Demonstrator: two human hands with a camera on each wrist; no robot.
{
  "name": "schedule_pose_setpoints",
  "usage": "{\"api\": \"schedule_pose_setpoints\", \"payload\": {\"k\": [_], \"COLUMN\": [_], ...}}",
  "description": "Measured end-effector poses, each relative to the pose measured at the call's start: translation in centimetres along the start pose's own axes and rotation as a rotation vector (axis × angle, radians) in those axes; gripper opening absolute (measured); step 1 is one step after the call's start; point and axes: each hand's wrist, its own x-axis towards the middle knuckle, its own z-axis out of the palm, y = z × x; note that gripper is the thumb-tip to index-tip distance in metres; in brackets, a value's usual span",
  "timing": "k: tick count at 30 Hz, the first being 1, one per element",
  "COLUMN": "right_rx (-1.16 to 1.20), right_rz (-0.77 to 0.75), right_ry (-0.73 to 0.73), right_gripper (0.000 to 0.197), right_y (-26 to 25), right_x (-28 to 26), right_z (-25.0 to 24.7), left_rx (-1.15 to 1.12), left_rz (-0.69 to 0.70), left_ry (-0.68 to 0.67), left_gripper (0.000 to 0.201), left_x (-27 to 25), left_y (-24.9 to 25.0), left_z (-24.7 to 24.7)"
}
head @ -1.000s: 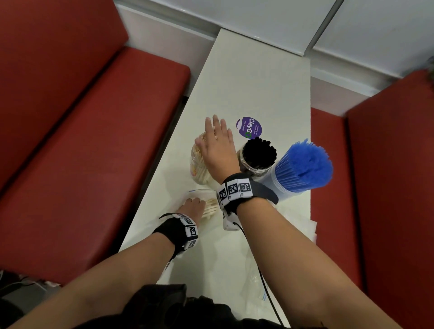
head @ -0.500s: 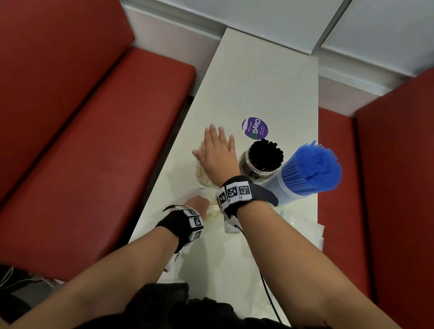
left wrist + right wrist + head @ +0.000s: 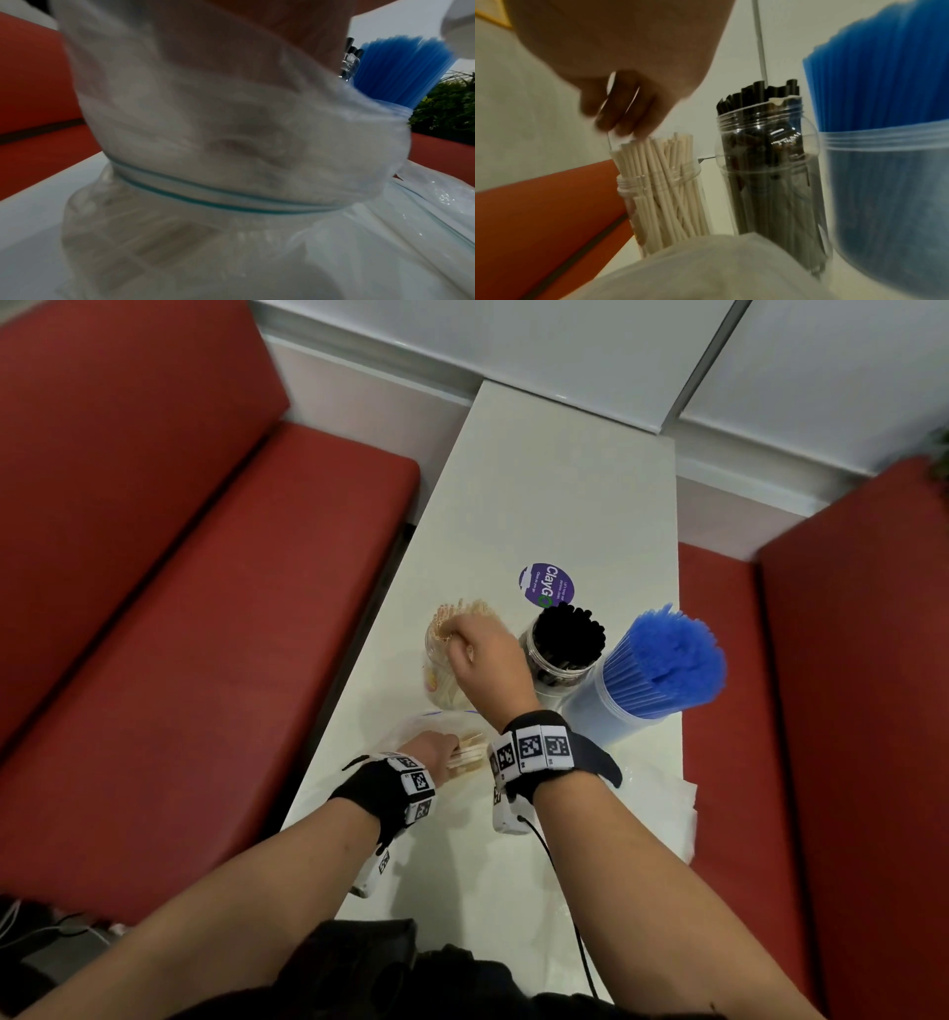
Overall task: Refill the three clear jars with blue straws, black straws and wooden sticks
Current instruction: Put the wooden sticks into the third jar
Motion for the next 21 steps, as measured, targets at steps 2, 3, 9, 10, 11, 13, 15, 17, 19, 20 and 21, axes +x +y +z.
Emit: {"api": "schedule_pose_setpoints", "payload": {"k": [2,3,9,10,11,13,15,17,19,20,21], "right_rx": [0.117,0.115,-0.147,-0.188,-0.232,-0.327,-0.442,-0.47,-0.417,-0.378,-0.336], "right_rz": [0.162,0.225,0.358,0.36,0.358,0.359,0.365,0.408,0.469,0.491,0.505], "right_ry": [-0.289,-0.433,-0.649,-0.667,-0.694,-0.749,-0.771,-0.735,-0.664,-0.638,-0.623], "right_gripper": [0.023,0.023,0.026,0.029,0.033,0.043,0.05,0.054,0.058,0.059,0.058], "right_y": [-0.2,-0.1,2.1,2.3,2.6,3.5,4.1,4.9,5.5,5.7,5.9], "right_x": [-1.4,-2.2,-6.6,-7.0,-7.4,-8.1,-8.8,-9.4,-10.0,-10.2,-10.3], "right_z": [-0.1,0.0,1.1,1.1,1.2,1.4,1.5,1.4,1.2,1.1,0.9], "left_rx": [-0.029,-0.056,-0.06,-0.05,-0.038,-0.016,0.001,0.003,-0.016,-0.026,-0.034], "left_rz": [-0.006,0.005,0.005,0.011,0.009,-0.001,0.001,0.013,0.034,0.044,0.05], "left_ry": [-0.009,0.004,-0.012,-0.02,-0.033,-0.065,-0.08,-0.075,-0.058,-0.057,-0.061], "left_gripper": [0.032,0.032,0.043,0.042,0.041,0.041,0.042,0.041,0.038,0.036,0.035], "left_x": [-0.2,-0.3,-1.5,-1.7,-1.9,-2.1,-2.4,-2.8,-3.1,-3.2,-3.3], "left_y": [0.3,0.5,0.9,0.9,0.9,1.0,1.2,1.3,1.3,1.4,1.4], "left_z": [-0.3,-0.2,0.3,0.4,0.4,0.6,0.6,0.4,0.3,0.3,0.3]}}
